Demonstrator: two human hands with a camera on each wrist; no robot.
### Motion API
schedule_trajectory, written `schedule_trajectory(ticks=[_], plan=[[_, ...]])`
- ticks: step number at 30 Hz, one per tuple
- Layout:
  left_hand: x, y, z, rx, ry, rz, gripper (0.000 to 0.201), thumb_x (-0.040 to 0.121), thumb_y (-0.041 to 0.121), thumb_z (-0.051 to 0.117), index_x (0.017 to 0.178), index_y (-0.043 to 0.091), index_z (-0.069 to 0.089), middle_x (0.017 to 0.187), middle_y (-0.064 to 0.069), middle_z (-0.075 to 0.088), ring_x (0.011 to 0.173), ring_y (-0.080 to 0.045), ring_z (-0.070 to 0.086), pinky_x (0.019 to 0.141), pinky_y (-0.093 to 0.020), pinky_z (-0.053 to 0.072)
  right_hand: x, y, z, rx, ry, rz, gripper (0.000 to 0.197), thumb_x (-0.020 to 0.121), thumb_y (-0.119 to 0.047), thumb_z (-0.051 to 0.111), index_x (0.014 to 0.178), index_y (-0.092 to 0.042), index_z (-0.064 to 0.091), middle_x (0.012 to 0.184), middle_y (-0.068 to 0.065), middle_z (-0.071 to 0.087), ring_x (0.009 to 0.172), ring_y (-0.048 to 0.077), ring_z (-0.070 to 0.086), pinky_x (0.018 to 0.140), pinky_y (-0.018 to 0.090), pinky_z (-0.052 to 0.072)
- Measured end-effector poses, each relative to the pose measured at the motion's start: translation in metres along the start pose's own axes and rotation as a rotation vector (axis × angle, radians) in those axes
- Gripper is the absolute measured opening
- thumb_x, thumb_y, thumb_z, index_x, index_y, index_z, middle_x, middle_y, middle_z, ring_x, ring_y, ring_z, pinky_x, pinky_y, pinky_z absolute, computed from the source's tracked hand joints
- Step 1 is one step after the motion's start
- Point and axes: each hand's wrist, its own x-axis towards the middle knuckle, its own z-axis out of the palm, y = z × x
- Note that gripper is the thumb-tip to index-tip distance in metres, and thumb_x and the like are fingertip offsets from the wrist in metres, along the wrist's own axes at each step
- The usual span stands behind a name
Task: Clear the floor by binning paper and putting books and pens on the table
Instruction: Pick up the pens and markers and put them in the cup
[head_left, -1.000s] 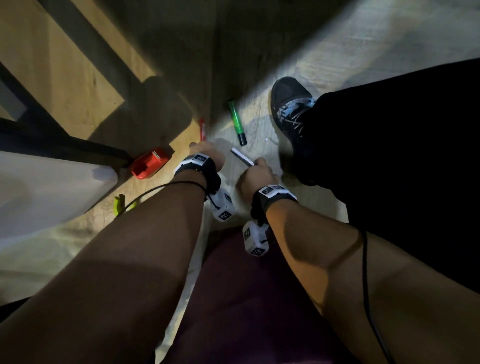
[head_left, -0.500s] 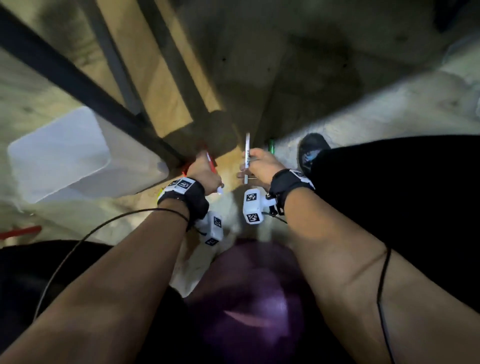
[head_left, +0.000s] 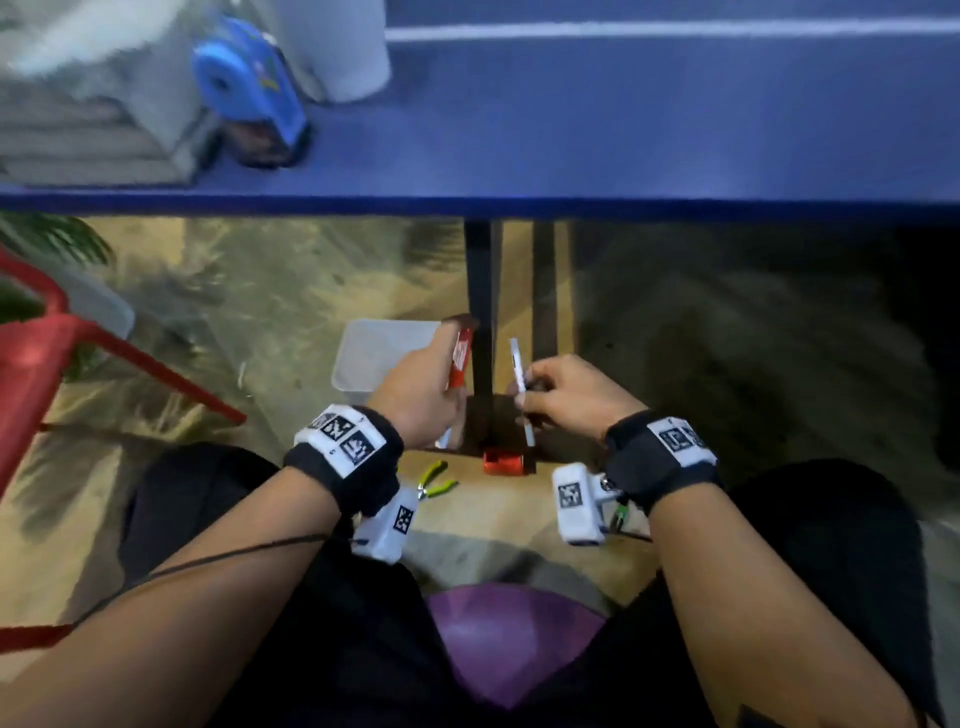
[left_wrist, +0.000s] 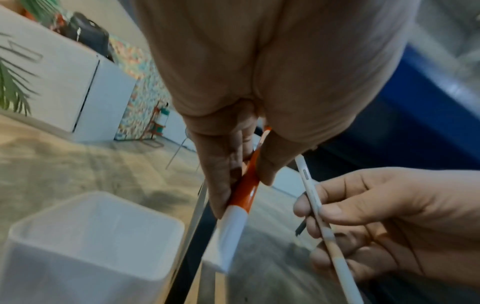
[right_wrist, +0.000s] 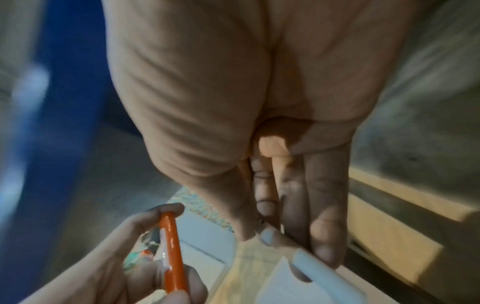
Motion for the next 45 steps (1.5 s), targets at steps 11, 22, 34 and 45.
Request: schedule_trajectory(ticks=[11, 22, 34, 45], plan=[[-0.108, 0.04, -0.188, -0.029, 0.281, 0.217, 0.07, 0.088, 0.012, 0.067, 0.139, 0.047, 0.033, 0.1, 0.016, 0.06, 0.073, -0.009, 0.067, 0.074, -0.032, 0.056, -0.092, -0.165, -0.011, -0.216, 0.012, -0.488, 0.017, 0.092, -0.019, 0.074, 0.103, -0.031, 0.07, 0.098, 0.002, 0.076, 0.09, 0.018, 0.078, 0.084, 0.05, 0.064], [0.019, 0.101, -0.387, -0.059, 0.944, 0.316, 0.033, 0.084, 0.016, 0.072, 0.109, 0.032, 0.058, 0.087, 0.006, 0.067, 0.078, -0.014, 0.069, 0.071, -0.031, 0.06, -0.131, -0.208, -0.014, -0.133, 0.085, -0.63, 0.026, 0.097, -0.008, 0.071, 0.099, -0.034, 0.071, 0.097, 0.002, 0.075, 0.092, 0.026, 0.077, 0.089, 0.054, 0.062], [0.107, 0.044, -0.348, 0.403, 0.623, 0.036, 0.052, 0.095, 0.014, 0.05, 0.147, 0.021, 0.045, 0.14, -0.01, 0.054, 0.126, -0.031, 0.051, 0.104, -0.033, 0.043, -0.138, -0.21, -0.031, -0.163, 0.11, -0.651, 0.018, 0.098, -0.009, 0.07, 0.106, -0.025, 0.07, 0.099, 0.008, 0.074, 0.092, 0.029, 0.078, 0.089, 0.054, 0.063], [-0.039, 0.054, -0.26, -0.139, 1.211, 0.272, 0.015, 0.092, 0.031, 0.059, 0.101, 0.019, 0.061, 0.079, 0.011, 0.061, 0.07, -0.011, 0.057, 0.065, -0.027, 0.044, -0.099, -0.297, -0.055, -0.15, 0.29, -0.796, 0.018, 0.098, -0.002, 0.063, 0.114, -0.01, 0.061, 0.094, 0.001, 0.064, 0.08, 0.033, 0.079, 0.08, 0.053, 0.067]])
